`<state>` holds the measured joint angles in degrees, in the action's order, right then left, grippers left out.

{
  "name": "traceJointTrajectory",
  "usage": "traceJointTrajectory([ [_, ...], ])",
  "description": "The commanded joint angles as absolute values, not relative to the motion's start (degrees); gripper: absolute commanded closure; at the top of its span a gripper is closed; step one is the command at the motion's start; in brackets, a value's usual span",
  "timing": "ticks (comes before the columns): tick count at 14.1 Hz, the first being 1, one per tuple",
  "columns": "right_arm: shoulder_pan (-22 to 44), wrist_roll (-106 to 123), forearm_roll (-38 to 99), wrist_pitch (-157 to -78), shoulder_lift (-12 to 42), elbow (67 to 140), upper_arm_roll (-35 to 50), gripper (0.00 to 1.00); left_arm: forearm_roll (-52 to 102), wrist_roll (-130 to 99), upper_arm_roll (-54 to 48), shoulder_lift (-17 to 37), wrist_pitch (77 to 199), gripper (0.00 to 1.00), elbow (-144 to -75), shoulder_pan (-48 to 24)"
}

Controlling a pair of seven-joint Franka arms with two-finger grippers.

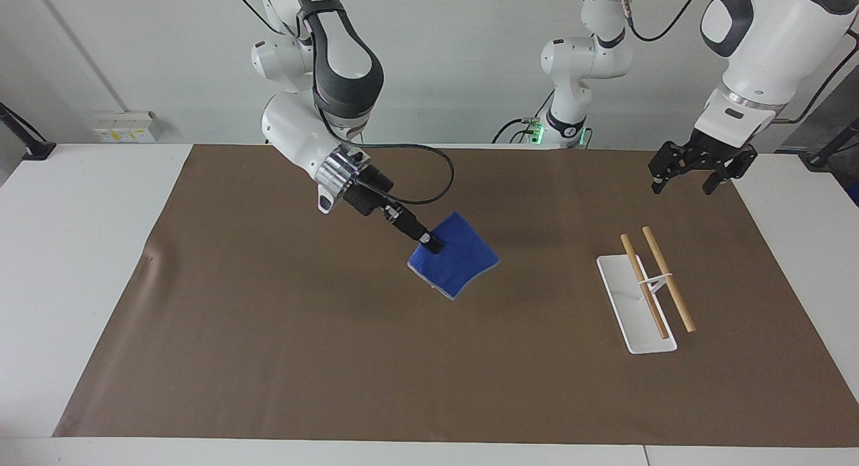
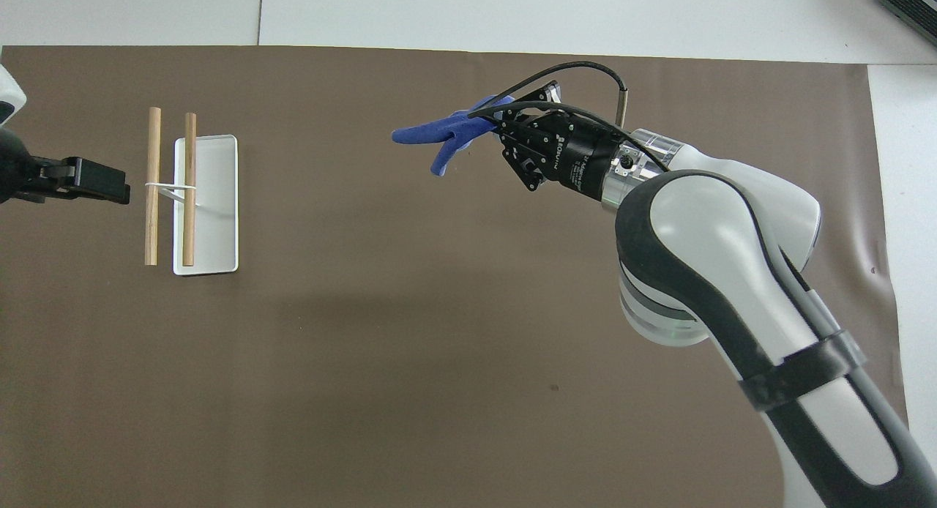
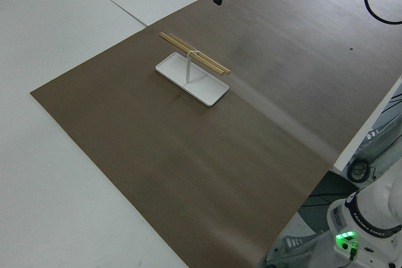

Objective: Right arm passes towel to left arm to hang
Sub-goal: 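Lift the blue towel with the right gripper toward the tray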

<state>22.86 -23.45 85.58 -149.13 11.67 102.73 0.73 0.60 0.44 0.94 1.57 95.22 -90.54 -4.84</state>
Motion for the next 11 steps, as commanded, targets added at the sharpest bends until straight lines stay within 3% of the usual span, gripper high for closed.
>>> traceJointTrajectory([
  [1, 22.1, -25.7, 89.8, -149.1, 12.2, 101.6, 2.5, 1.0, 1.0, 0.4, 0.9, -0.3, 95.4, 0.0, -92.5, -4.5],
  [8, 22.2, -30.9, 93.5, -149.6, 12.2, 100.8, 3.8, 1.0, 1.0, 0.4, 0.9, -0.2, 95.4, 0.0, -92.5, -4.5],
  [11, 22.2, -32.7, 94.3, -153.6, 12.9, 98.6, 6.8, 1.0, 1.0, 0.4, 0.9, -0.3, 95.4, 0.0, -92.5, -4.5],
])
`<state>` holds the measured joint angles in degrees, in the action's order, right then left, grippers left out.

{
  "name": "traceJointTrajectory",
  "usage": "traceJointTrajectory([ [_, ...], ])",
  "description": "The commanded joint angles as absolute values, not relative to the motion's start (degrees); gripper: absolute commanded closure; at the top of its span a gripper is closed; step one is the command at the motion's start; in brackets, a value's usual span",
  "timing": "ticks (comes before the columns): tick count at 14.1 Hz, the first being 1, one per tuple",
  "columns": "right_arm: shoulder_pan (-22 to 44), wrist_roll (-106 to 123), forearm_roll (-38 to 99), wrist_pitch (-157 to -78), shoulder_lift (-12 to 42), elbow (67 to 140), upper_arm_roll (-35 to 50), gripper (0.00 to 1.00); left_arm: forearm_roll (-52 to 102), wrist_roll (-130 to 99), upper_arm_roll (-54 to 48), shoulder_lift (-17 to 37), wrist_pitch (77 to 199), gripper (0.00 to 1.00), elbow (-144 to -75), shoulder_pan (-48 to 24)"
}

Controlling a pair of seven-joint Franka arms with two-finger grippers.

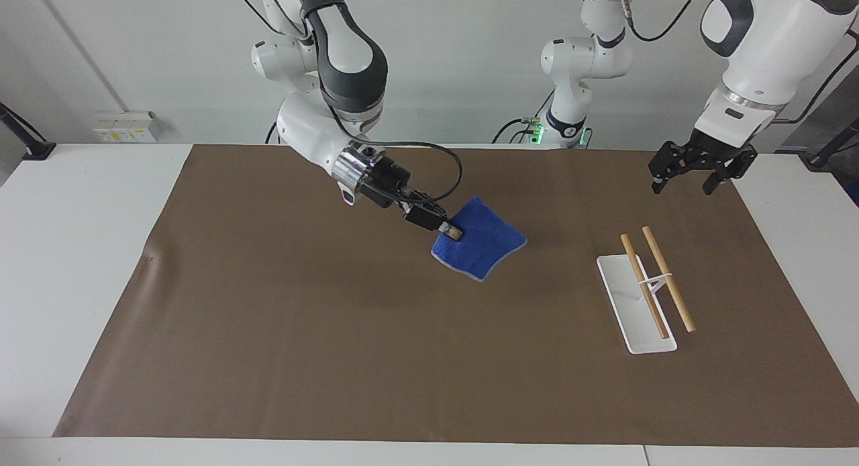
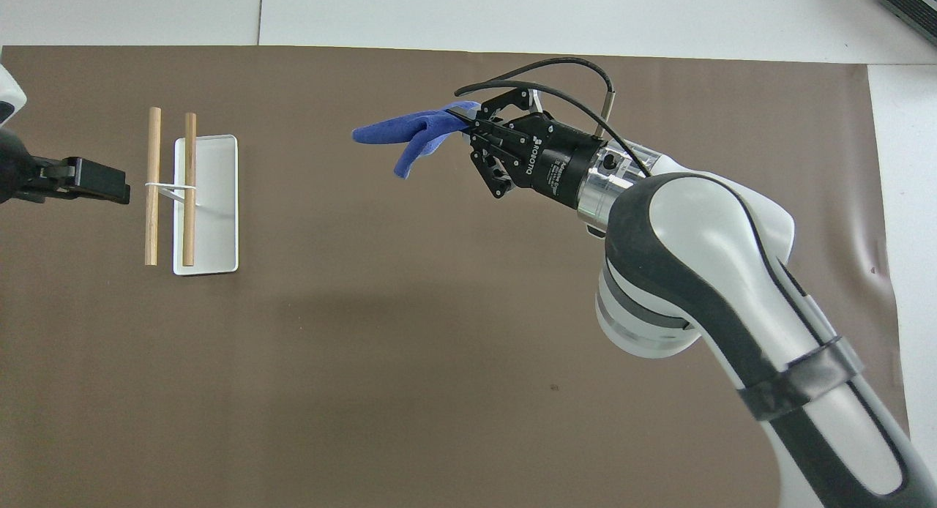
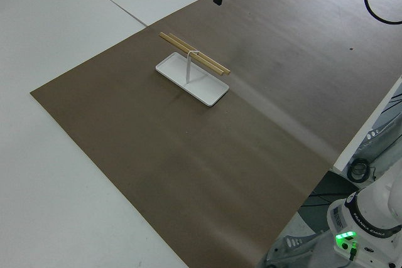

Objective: Right arm passes towel to left arm to hang
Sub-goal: 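Lift the blue towel with the right gripper toward the tray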

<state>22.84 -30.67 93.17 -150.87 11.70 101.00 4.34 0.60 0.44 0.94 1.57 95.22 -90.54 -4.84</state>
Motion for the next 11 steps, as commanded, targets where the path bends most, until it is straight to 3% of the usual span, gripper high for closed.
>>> traceJointTrajectory([
  [1, 22.2, -33.7, 94.3, -154.2, 13.1, 98.2, 7.1, 1.0, 1.0, 0.4, 0.9, -0.2, 95.4, 0.0, -92.5, -4.5],
  [11, 22.9, -34.4, 93.8, -154.3, 13.1, 98.4, 7.4, 1.0, 1.0, 0.2, 0.9, -0.2, 96.6, 0.0, -92.5, -4.5],
])
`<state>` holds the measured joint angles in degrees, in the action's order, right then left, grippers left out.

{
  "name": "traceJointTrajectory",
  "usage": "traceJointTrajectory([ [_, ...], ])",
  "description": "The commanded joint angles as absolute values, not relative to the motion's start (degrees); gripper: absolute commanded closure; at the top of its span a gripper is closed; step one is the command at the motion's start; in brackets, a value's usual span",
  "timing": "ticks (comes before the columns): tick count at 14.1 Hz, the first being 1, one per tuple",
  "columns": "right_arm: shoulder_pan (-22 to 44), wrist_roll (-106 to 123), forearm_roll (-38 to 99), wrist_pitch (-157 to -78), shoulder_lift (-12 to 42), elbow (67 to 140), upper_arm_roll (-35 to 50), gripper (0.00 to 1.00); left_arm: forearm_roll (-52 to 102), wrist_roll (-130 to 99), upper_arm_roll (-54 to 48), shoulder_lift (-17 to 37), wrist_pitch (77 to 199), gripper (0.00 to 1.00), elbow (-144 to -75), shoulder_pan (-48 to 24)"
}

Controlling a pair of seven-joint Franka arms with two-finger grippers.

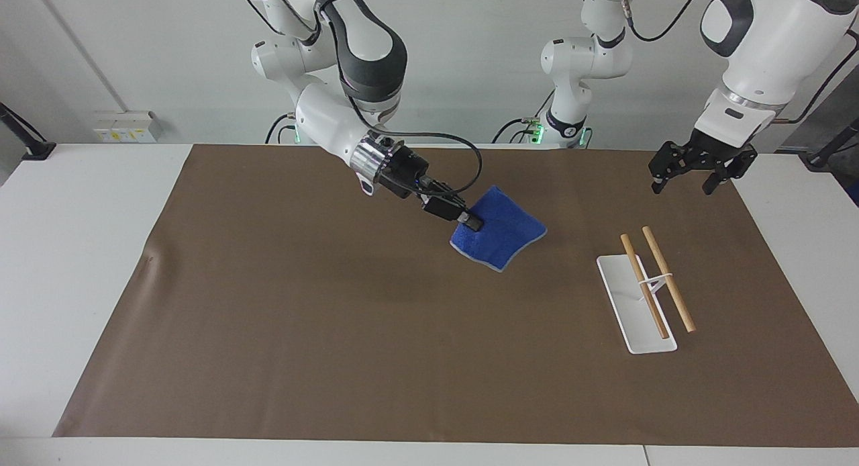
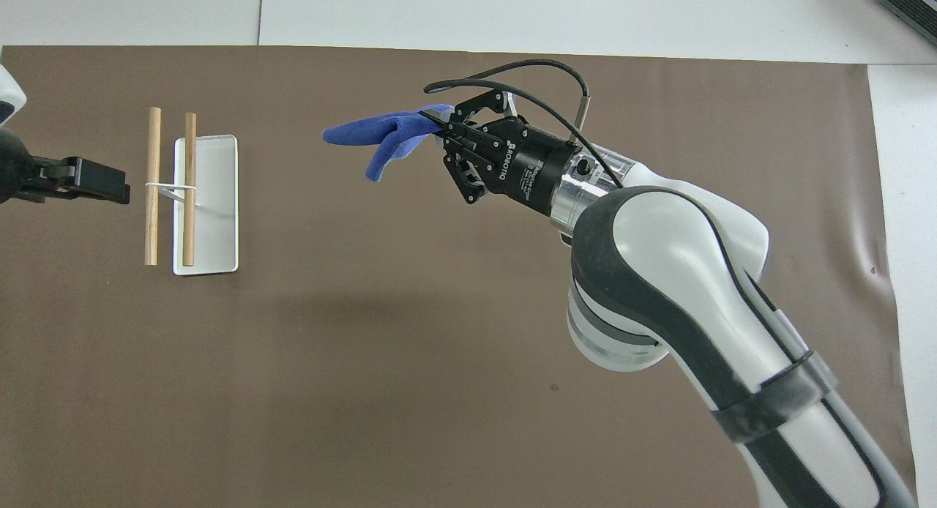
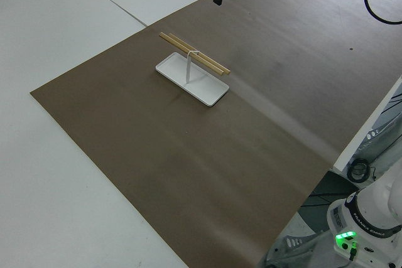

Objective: Right arm passes towel to left arm to hang
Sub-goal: 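Hold the towel with the right gripper while the left gripper approaches it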

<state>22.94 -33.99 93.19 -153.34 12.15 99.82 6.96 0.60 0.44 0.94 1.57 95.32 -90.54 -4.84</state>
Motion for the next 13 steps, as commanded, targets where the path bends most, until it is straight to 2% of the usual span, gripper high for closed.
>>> traceJointTrajectory([
  [1, 22.9, -34.4, 93.8, -154.3, 13.1, 98.4, 7.4, 1.0, 1.0, 0.1, 0.8, -0.4, 96.2, 0.0, -93.2, -5.0],
  [4, 22.9, -34.4, 93.8, -154.3, 13.1, 98.4, 7.4, 1.0, 1.0, -3.1, 0.6, -3.1, 96.6, 0.0, -98.5, -5.4],
  [6, 23.0, -34.4, 93.7, -154.4, 13.1, 98.6, 7.4, 1.0, 1.0, -10.7, 0.4, -3.4, 98.1, 0.0, -99.5, -5.4],
  [13, 23.0, -34.3, 93.6, -155.4, 13.1, 98.6, 7.4, 1.0, 1.9, -43.7, 0.1, -6.1, 117.7, 0.0, -109.1, -8.1],
])
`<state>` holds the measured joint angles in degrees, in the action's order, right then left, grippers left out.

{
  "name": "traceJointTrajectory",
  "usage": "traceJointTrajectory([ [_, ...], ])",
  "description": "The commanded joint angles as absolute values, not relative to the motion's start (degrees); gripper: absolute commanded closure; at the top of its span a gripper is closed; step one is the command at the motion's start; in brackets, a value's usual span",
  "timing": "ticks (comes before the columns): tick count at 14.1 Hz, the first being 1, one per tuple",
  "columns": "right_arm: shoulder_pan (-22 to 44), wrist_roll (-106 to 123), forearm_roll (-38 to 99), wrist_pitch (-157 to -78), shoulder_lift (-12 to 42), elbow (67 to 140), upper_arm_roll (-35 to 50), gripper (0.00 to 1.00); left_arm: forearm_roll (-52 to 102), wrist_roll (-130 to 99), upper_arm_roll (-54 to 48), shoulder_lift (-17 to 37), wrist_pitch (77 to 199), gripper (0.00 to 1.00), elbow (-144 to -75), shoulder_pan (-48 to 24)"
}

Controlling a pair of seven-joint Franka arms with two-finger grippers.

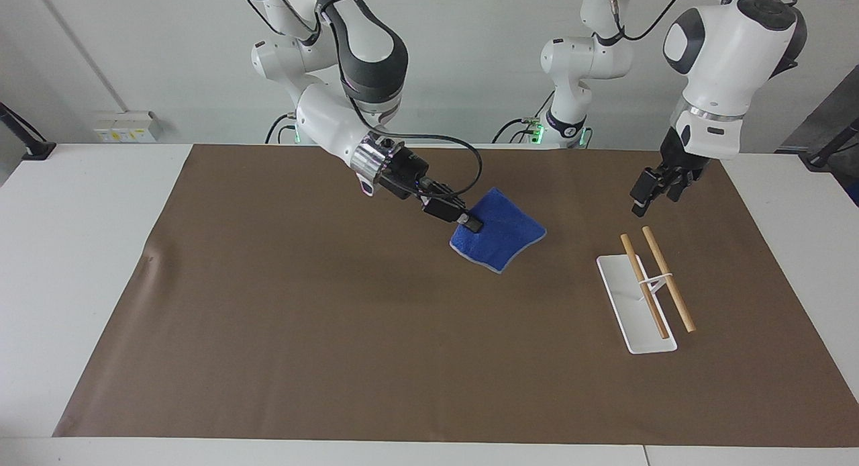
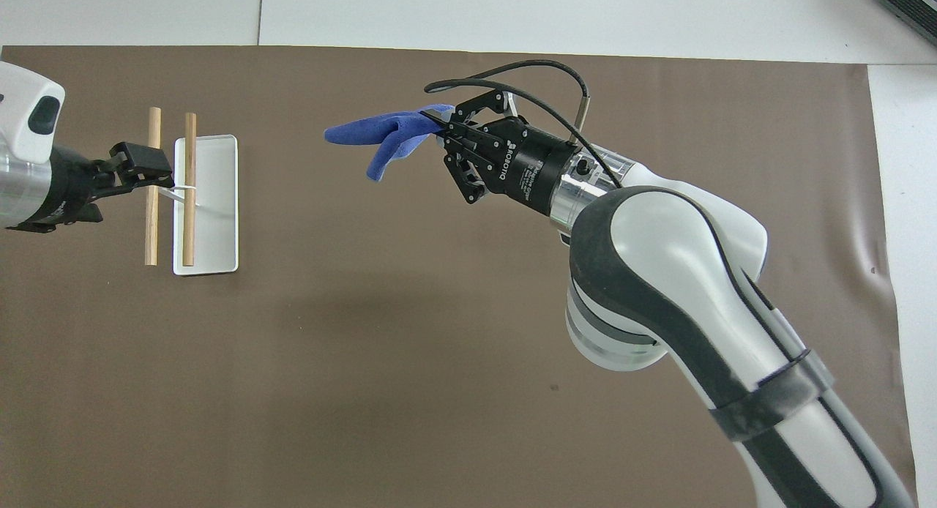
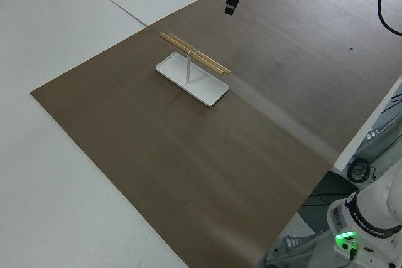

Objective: Right arm passes towel to left arm to hang
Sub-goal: 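Hold the towel with the right gripper while the left gripper approaches it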

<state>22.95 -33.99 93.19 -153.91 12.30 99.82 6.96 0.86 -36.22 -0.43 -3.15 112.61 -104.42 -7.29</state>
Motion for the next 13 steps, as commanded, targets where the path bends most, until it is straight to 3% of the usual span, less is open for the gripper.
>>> traceJointTrajectory([
  [1, 23.0, -34.2, 93.6, -155.4, 13.1, 98.6, 7.4, 1.0, 2.6, -48.4, -0.1, -6.2, 120.6, 0.0, -109.9, -9.0],
  [10, 26.3, -39.3, 95.5, -160.7, 15.8, 97.0, 7.5, 1.0, 2.9, -82.1, -6.2, -5.4, 131.4, 0.0, -110.1, -10.3],
  [13, 29.5, -43.7, 96.7, -167.2, 17.4, 94.3, 8.2, 1.0, 2.9, -92.1, -7.6, -5.6, 131.5, 0.0, -110.6, -10.4],
])
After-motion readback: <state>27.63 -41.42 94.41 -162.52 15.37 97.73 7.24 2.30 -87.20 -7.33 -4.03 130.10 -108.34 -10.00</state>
